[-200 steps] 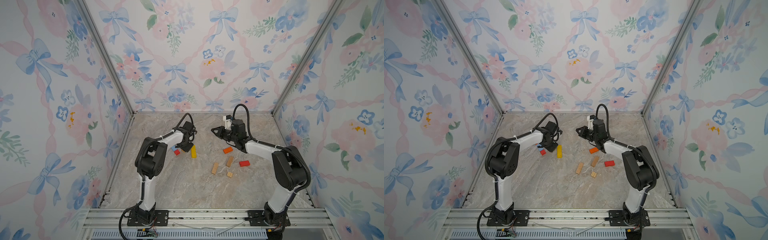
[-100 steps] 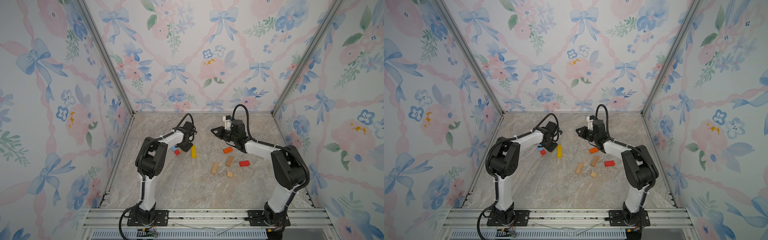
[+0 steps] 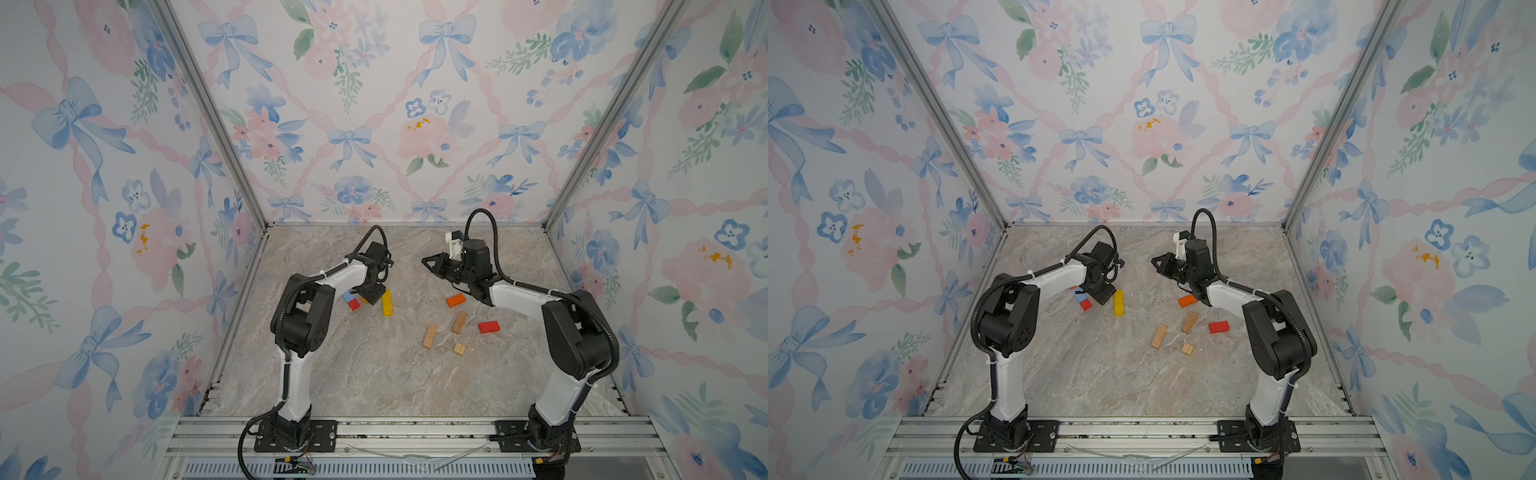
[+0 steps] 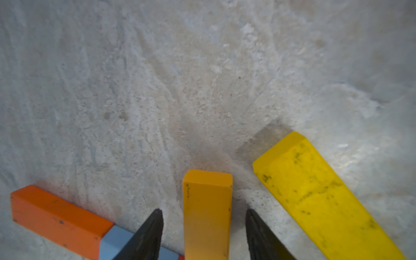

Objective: Assemble the letter v with building blocks
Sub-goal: Assemble the building block at the center of the board.

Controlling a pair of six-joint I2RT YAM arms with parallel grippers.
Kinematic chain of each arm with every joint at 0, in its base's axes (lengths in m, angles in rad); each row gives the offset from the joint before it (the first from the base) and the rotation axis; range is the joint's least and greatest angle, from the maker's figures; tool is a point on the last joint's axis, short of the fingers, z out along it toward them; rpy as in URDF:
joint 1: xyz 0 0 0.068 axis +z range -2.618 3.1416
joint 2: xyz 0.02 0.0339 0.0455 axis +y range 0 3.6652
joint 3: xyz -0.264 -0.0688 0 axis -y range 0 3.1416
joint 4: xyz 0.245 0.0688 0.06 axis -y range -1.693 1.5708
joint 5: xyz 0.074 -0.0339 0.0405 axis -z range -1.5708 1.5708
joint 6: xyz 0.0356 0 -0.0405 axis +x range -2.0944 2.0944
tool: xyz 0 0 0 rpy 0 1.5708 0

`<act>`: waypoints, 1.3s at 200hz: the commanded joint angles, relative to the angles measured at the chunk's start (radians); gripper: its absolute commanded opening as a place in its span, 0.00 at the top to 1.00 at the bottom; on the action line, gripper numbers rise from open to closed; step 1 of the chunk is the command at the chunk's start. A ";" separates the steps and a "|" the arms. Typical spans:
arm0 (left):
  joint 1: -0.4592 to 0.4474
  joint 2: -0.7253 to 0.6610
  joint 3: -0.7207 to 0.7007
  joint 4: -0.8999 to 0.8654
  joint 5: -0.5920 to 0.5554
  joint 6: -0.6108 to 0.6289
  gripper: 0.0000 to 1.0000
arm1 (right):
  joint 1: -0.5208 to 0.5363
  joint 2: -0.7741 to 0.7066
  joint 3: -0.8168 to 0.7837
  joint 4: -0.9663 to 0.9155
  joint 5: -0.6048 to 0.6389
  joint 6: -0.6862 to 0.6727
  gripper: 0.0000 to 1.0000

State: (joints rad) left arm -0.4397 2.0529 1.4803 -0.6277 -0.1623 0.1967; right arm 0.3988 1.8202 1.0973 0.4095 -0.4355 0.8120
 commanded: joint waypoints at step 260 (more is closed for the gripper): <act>0.038 -1.097 -0.945 0.553 -0.003 -0.838 0.30 | 0.299 0.669 1.158 -1.127 0.169 -0.556 0.48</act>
State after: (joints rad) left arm -0.4107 0.9764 0.5552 -0.0986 -0.1528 -0.6075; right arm 0.6792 2.4454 2.2032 -0.6277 -0.2928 0.2760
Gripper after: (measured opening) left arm 0.701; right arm 0.516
